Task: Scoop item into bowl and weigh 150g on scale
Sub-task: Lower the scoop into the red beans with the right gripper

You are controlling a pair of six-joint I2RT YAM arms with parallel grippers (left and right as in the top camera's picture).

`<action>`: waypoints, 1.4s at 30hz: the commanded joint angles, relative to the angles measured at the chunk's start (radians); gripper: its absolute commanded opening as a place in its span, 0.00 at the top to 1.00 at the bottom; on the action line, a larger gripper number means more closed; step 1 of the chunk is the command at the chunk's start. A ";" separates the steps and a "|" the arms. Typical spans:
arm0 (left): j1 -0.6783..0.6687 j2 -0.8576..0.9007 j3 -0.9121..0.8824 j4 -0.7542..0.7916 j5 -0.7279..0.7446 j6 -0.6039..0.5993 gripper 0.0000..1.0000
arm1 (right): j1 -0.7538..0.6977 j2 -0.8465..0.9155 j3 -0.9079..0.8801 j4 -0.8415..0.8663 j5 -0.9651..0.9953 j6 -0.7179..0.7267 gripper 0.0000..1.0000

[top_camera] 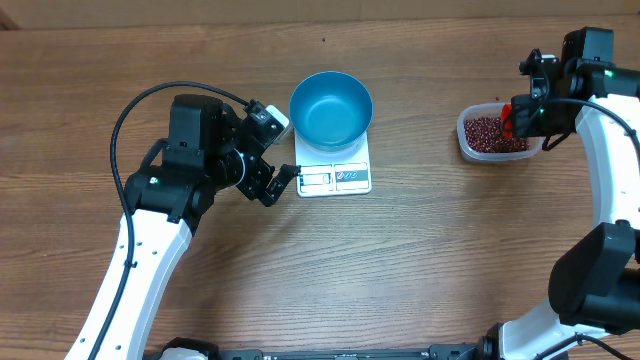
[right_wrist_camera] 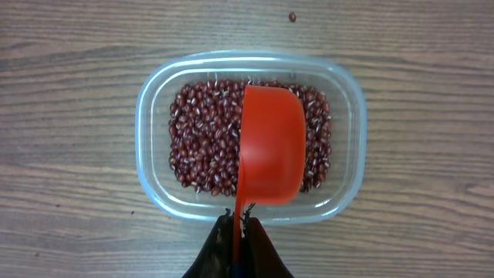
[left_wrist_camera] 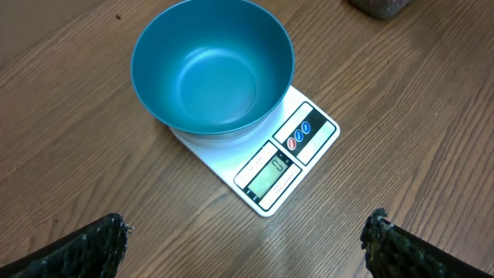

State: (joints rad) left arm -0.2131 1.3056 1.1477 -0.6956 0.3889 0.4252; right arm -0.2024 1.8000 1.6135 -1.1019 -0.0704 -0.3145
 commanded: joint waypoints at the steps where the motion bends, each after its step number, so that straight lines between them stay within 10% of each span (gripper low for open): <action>1: 0.010 0.002 0.003 0.000 0.003 -0.007 0.00 | -0.003 0.000 -0.029 0.024 0.013 -0.005 0.96; 42: 0.010 0.002 0.003 0.000 0.003 -0.007 0.01 | -0.023 0.015 -0.200 0.139 -0.233 0.085 0.96</action>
State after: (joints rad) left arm -0.2131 1.3056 1.1477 -0.6956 0.3889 0.4252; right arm -0.2066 1.8076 1.4204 -0.9634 -0.2321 -0.2630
